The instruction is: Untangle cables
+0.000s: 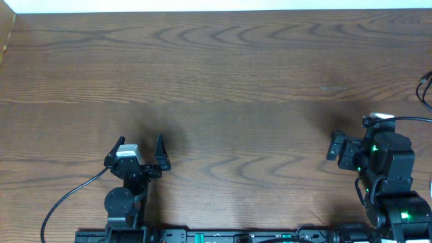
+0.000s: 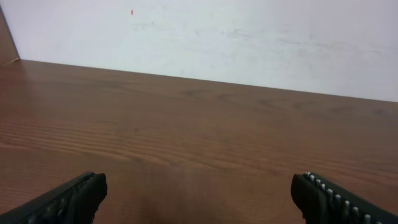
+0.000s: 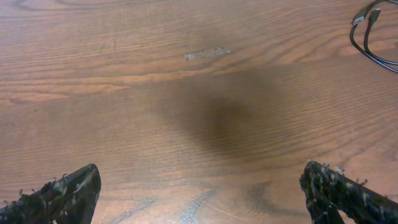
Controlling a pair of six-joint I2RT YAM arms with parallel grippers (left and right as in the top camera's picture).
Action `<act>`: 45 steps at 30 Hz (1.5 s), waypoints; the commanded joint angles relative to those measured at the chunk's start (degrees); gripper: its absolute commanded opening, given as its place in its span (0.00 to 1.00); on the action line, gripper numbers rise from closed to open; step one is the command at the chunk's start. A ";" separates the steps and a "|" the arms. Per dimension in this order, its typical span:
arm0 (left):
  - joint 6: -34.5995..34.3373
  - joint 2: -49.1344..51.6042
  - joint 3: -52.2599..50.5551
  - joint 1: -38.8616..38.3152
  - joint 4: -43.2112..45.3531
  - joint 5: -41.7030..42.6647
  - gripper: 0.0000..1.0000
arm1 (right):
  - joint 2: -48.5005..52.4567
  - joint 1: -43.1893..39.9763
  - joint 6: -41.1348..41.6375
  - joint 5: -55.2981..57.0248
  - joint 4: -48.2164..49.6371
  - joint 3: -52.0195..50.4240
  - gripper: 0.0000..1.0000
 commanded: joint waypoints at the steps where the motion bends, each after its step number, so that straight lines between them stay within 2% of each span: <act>1: 0.70 -0.46 -0.87 0.24 -2.36 -1.90 1.00 | -0.04 0.20 -0.22 0.90 0.00 -0.35 0.99; 8: 4.94 -0.46 -0.87 0.24 -2.34 -1.75 1.00 | -0.04 0.20 -0.22 0.90 0.00 -0.35 0.99; 45: 5.11 -0.26 -0.87 0.24 -2.32 -1.66 1.00 | -1.73 -0.20 -0.22 1.99 -1.14 -0.35 0.99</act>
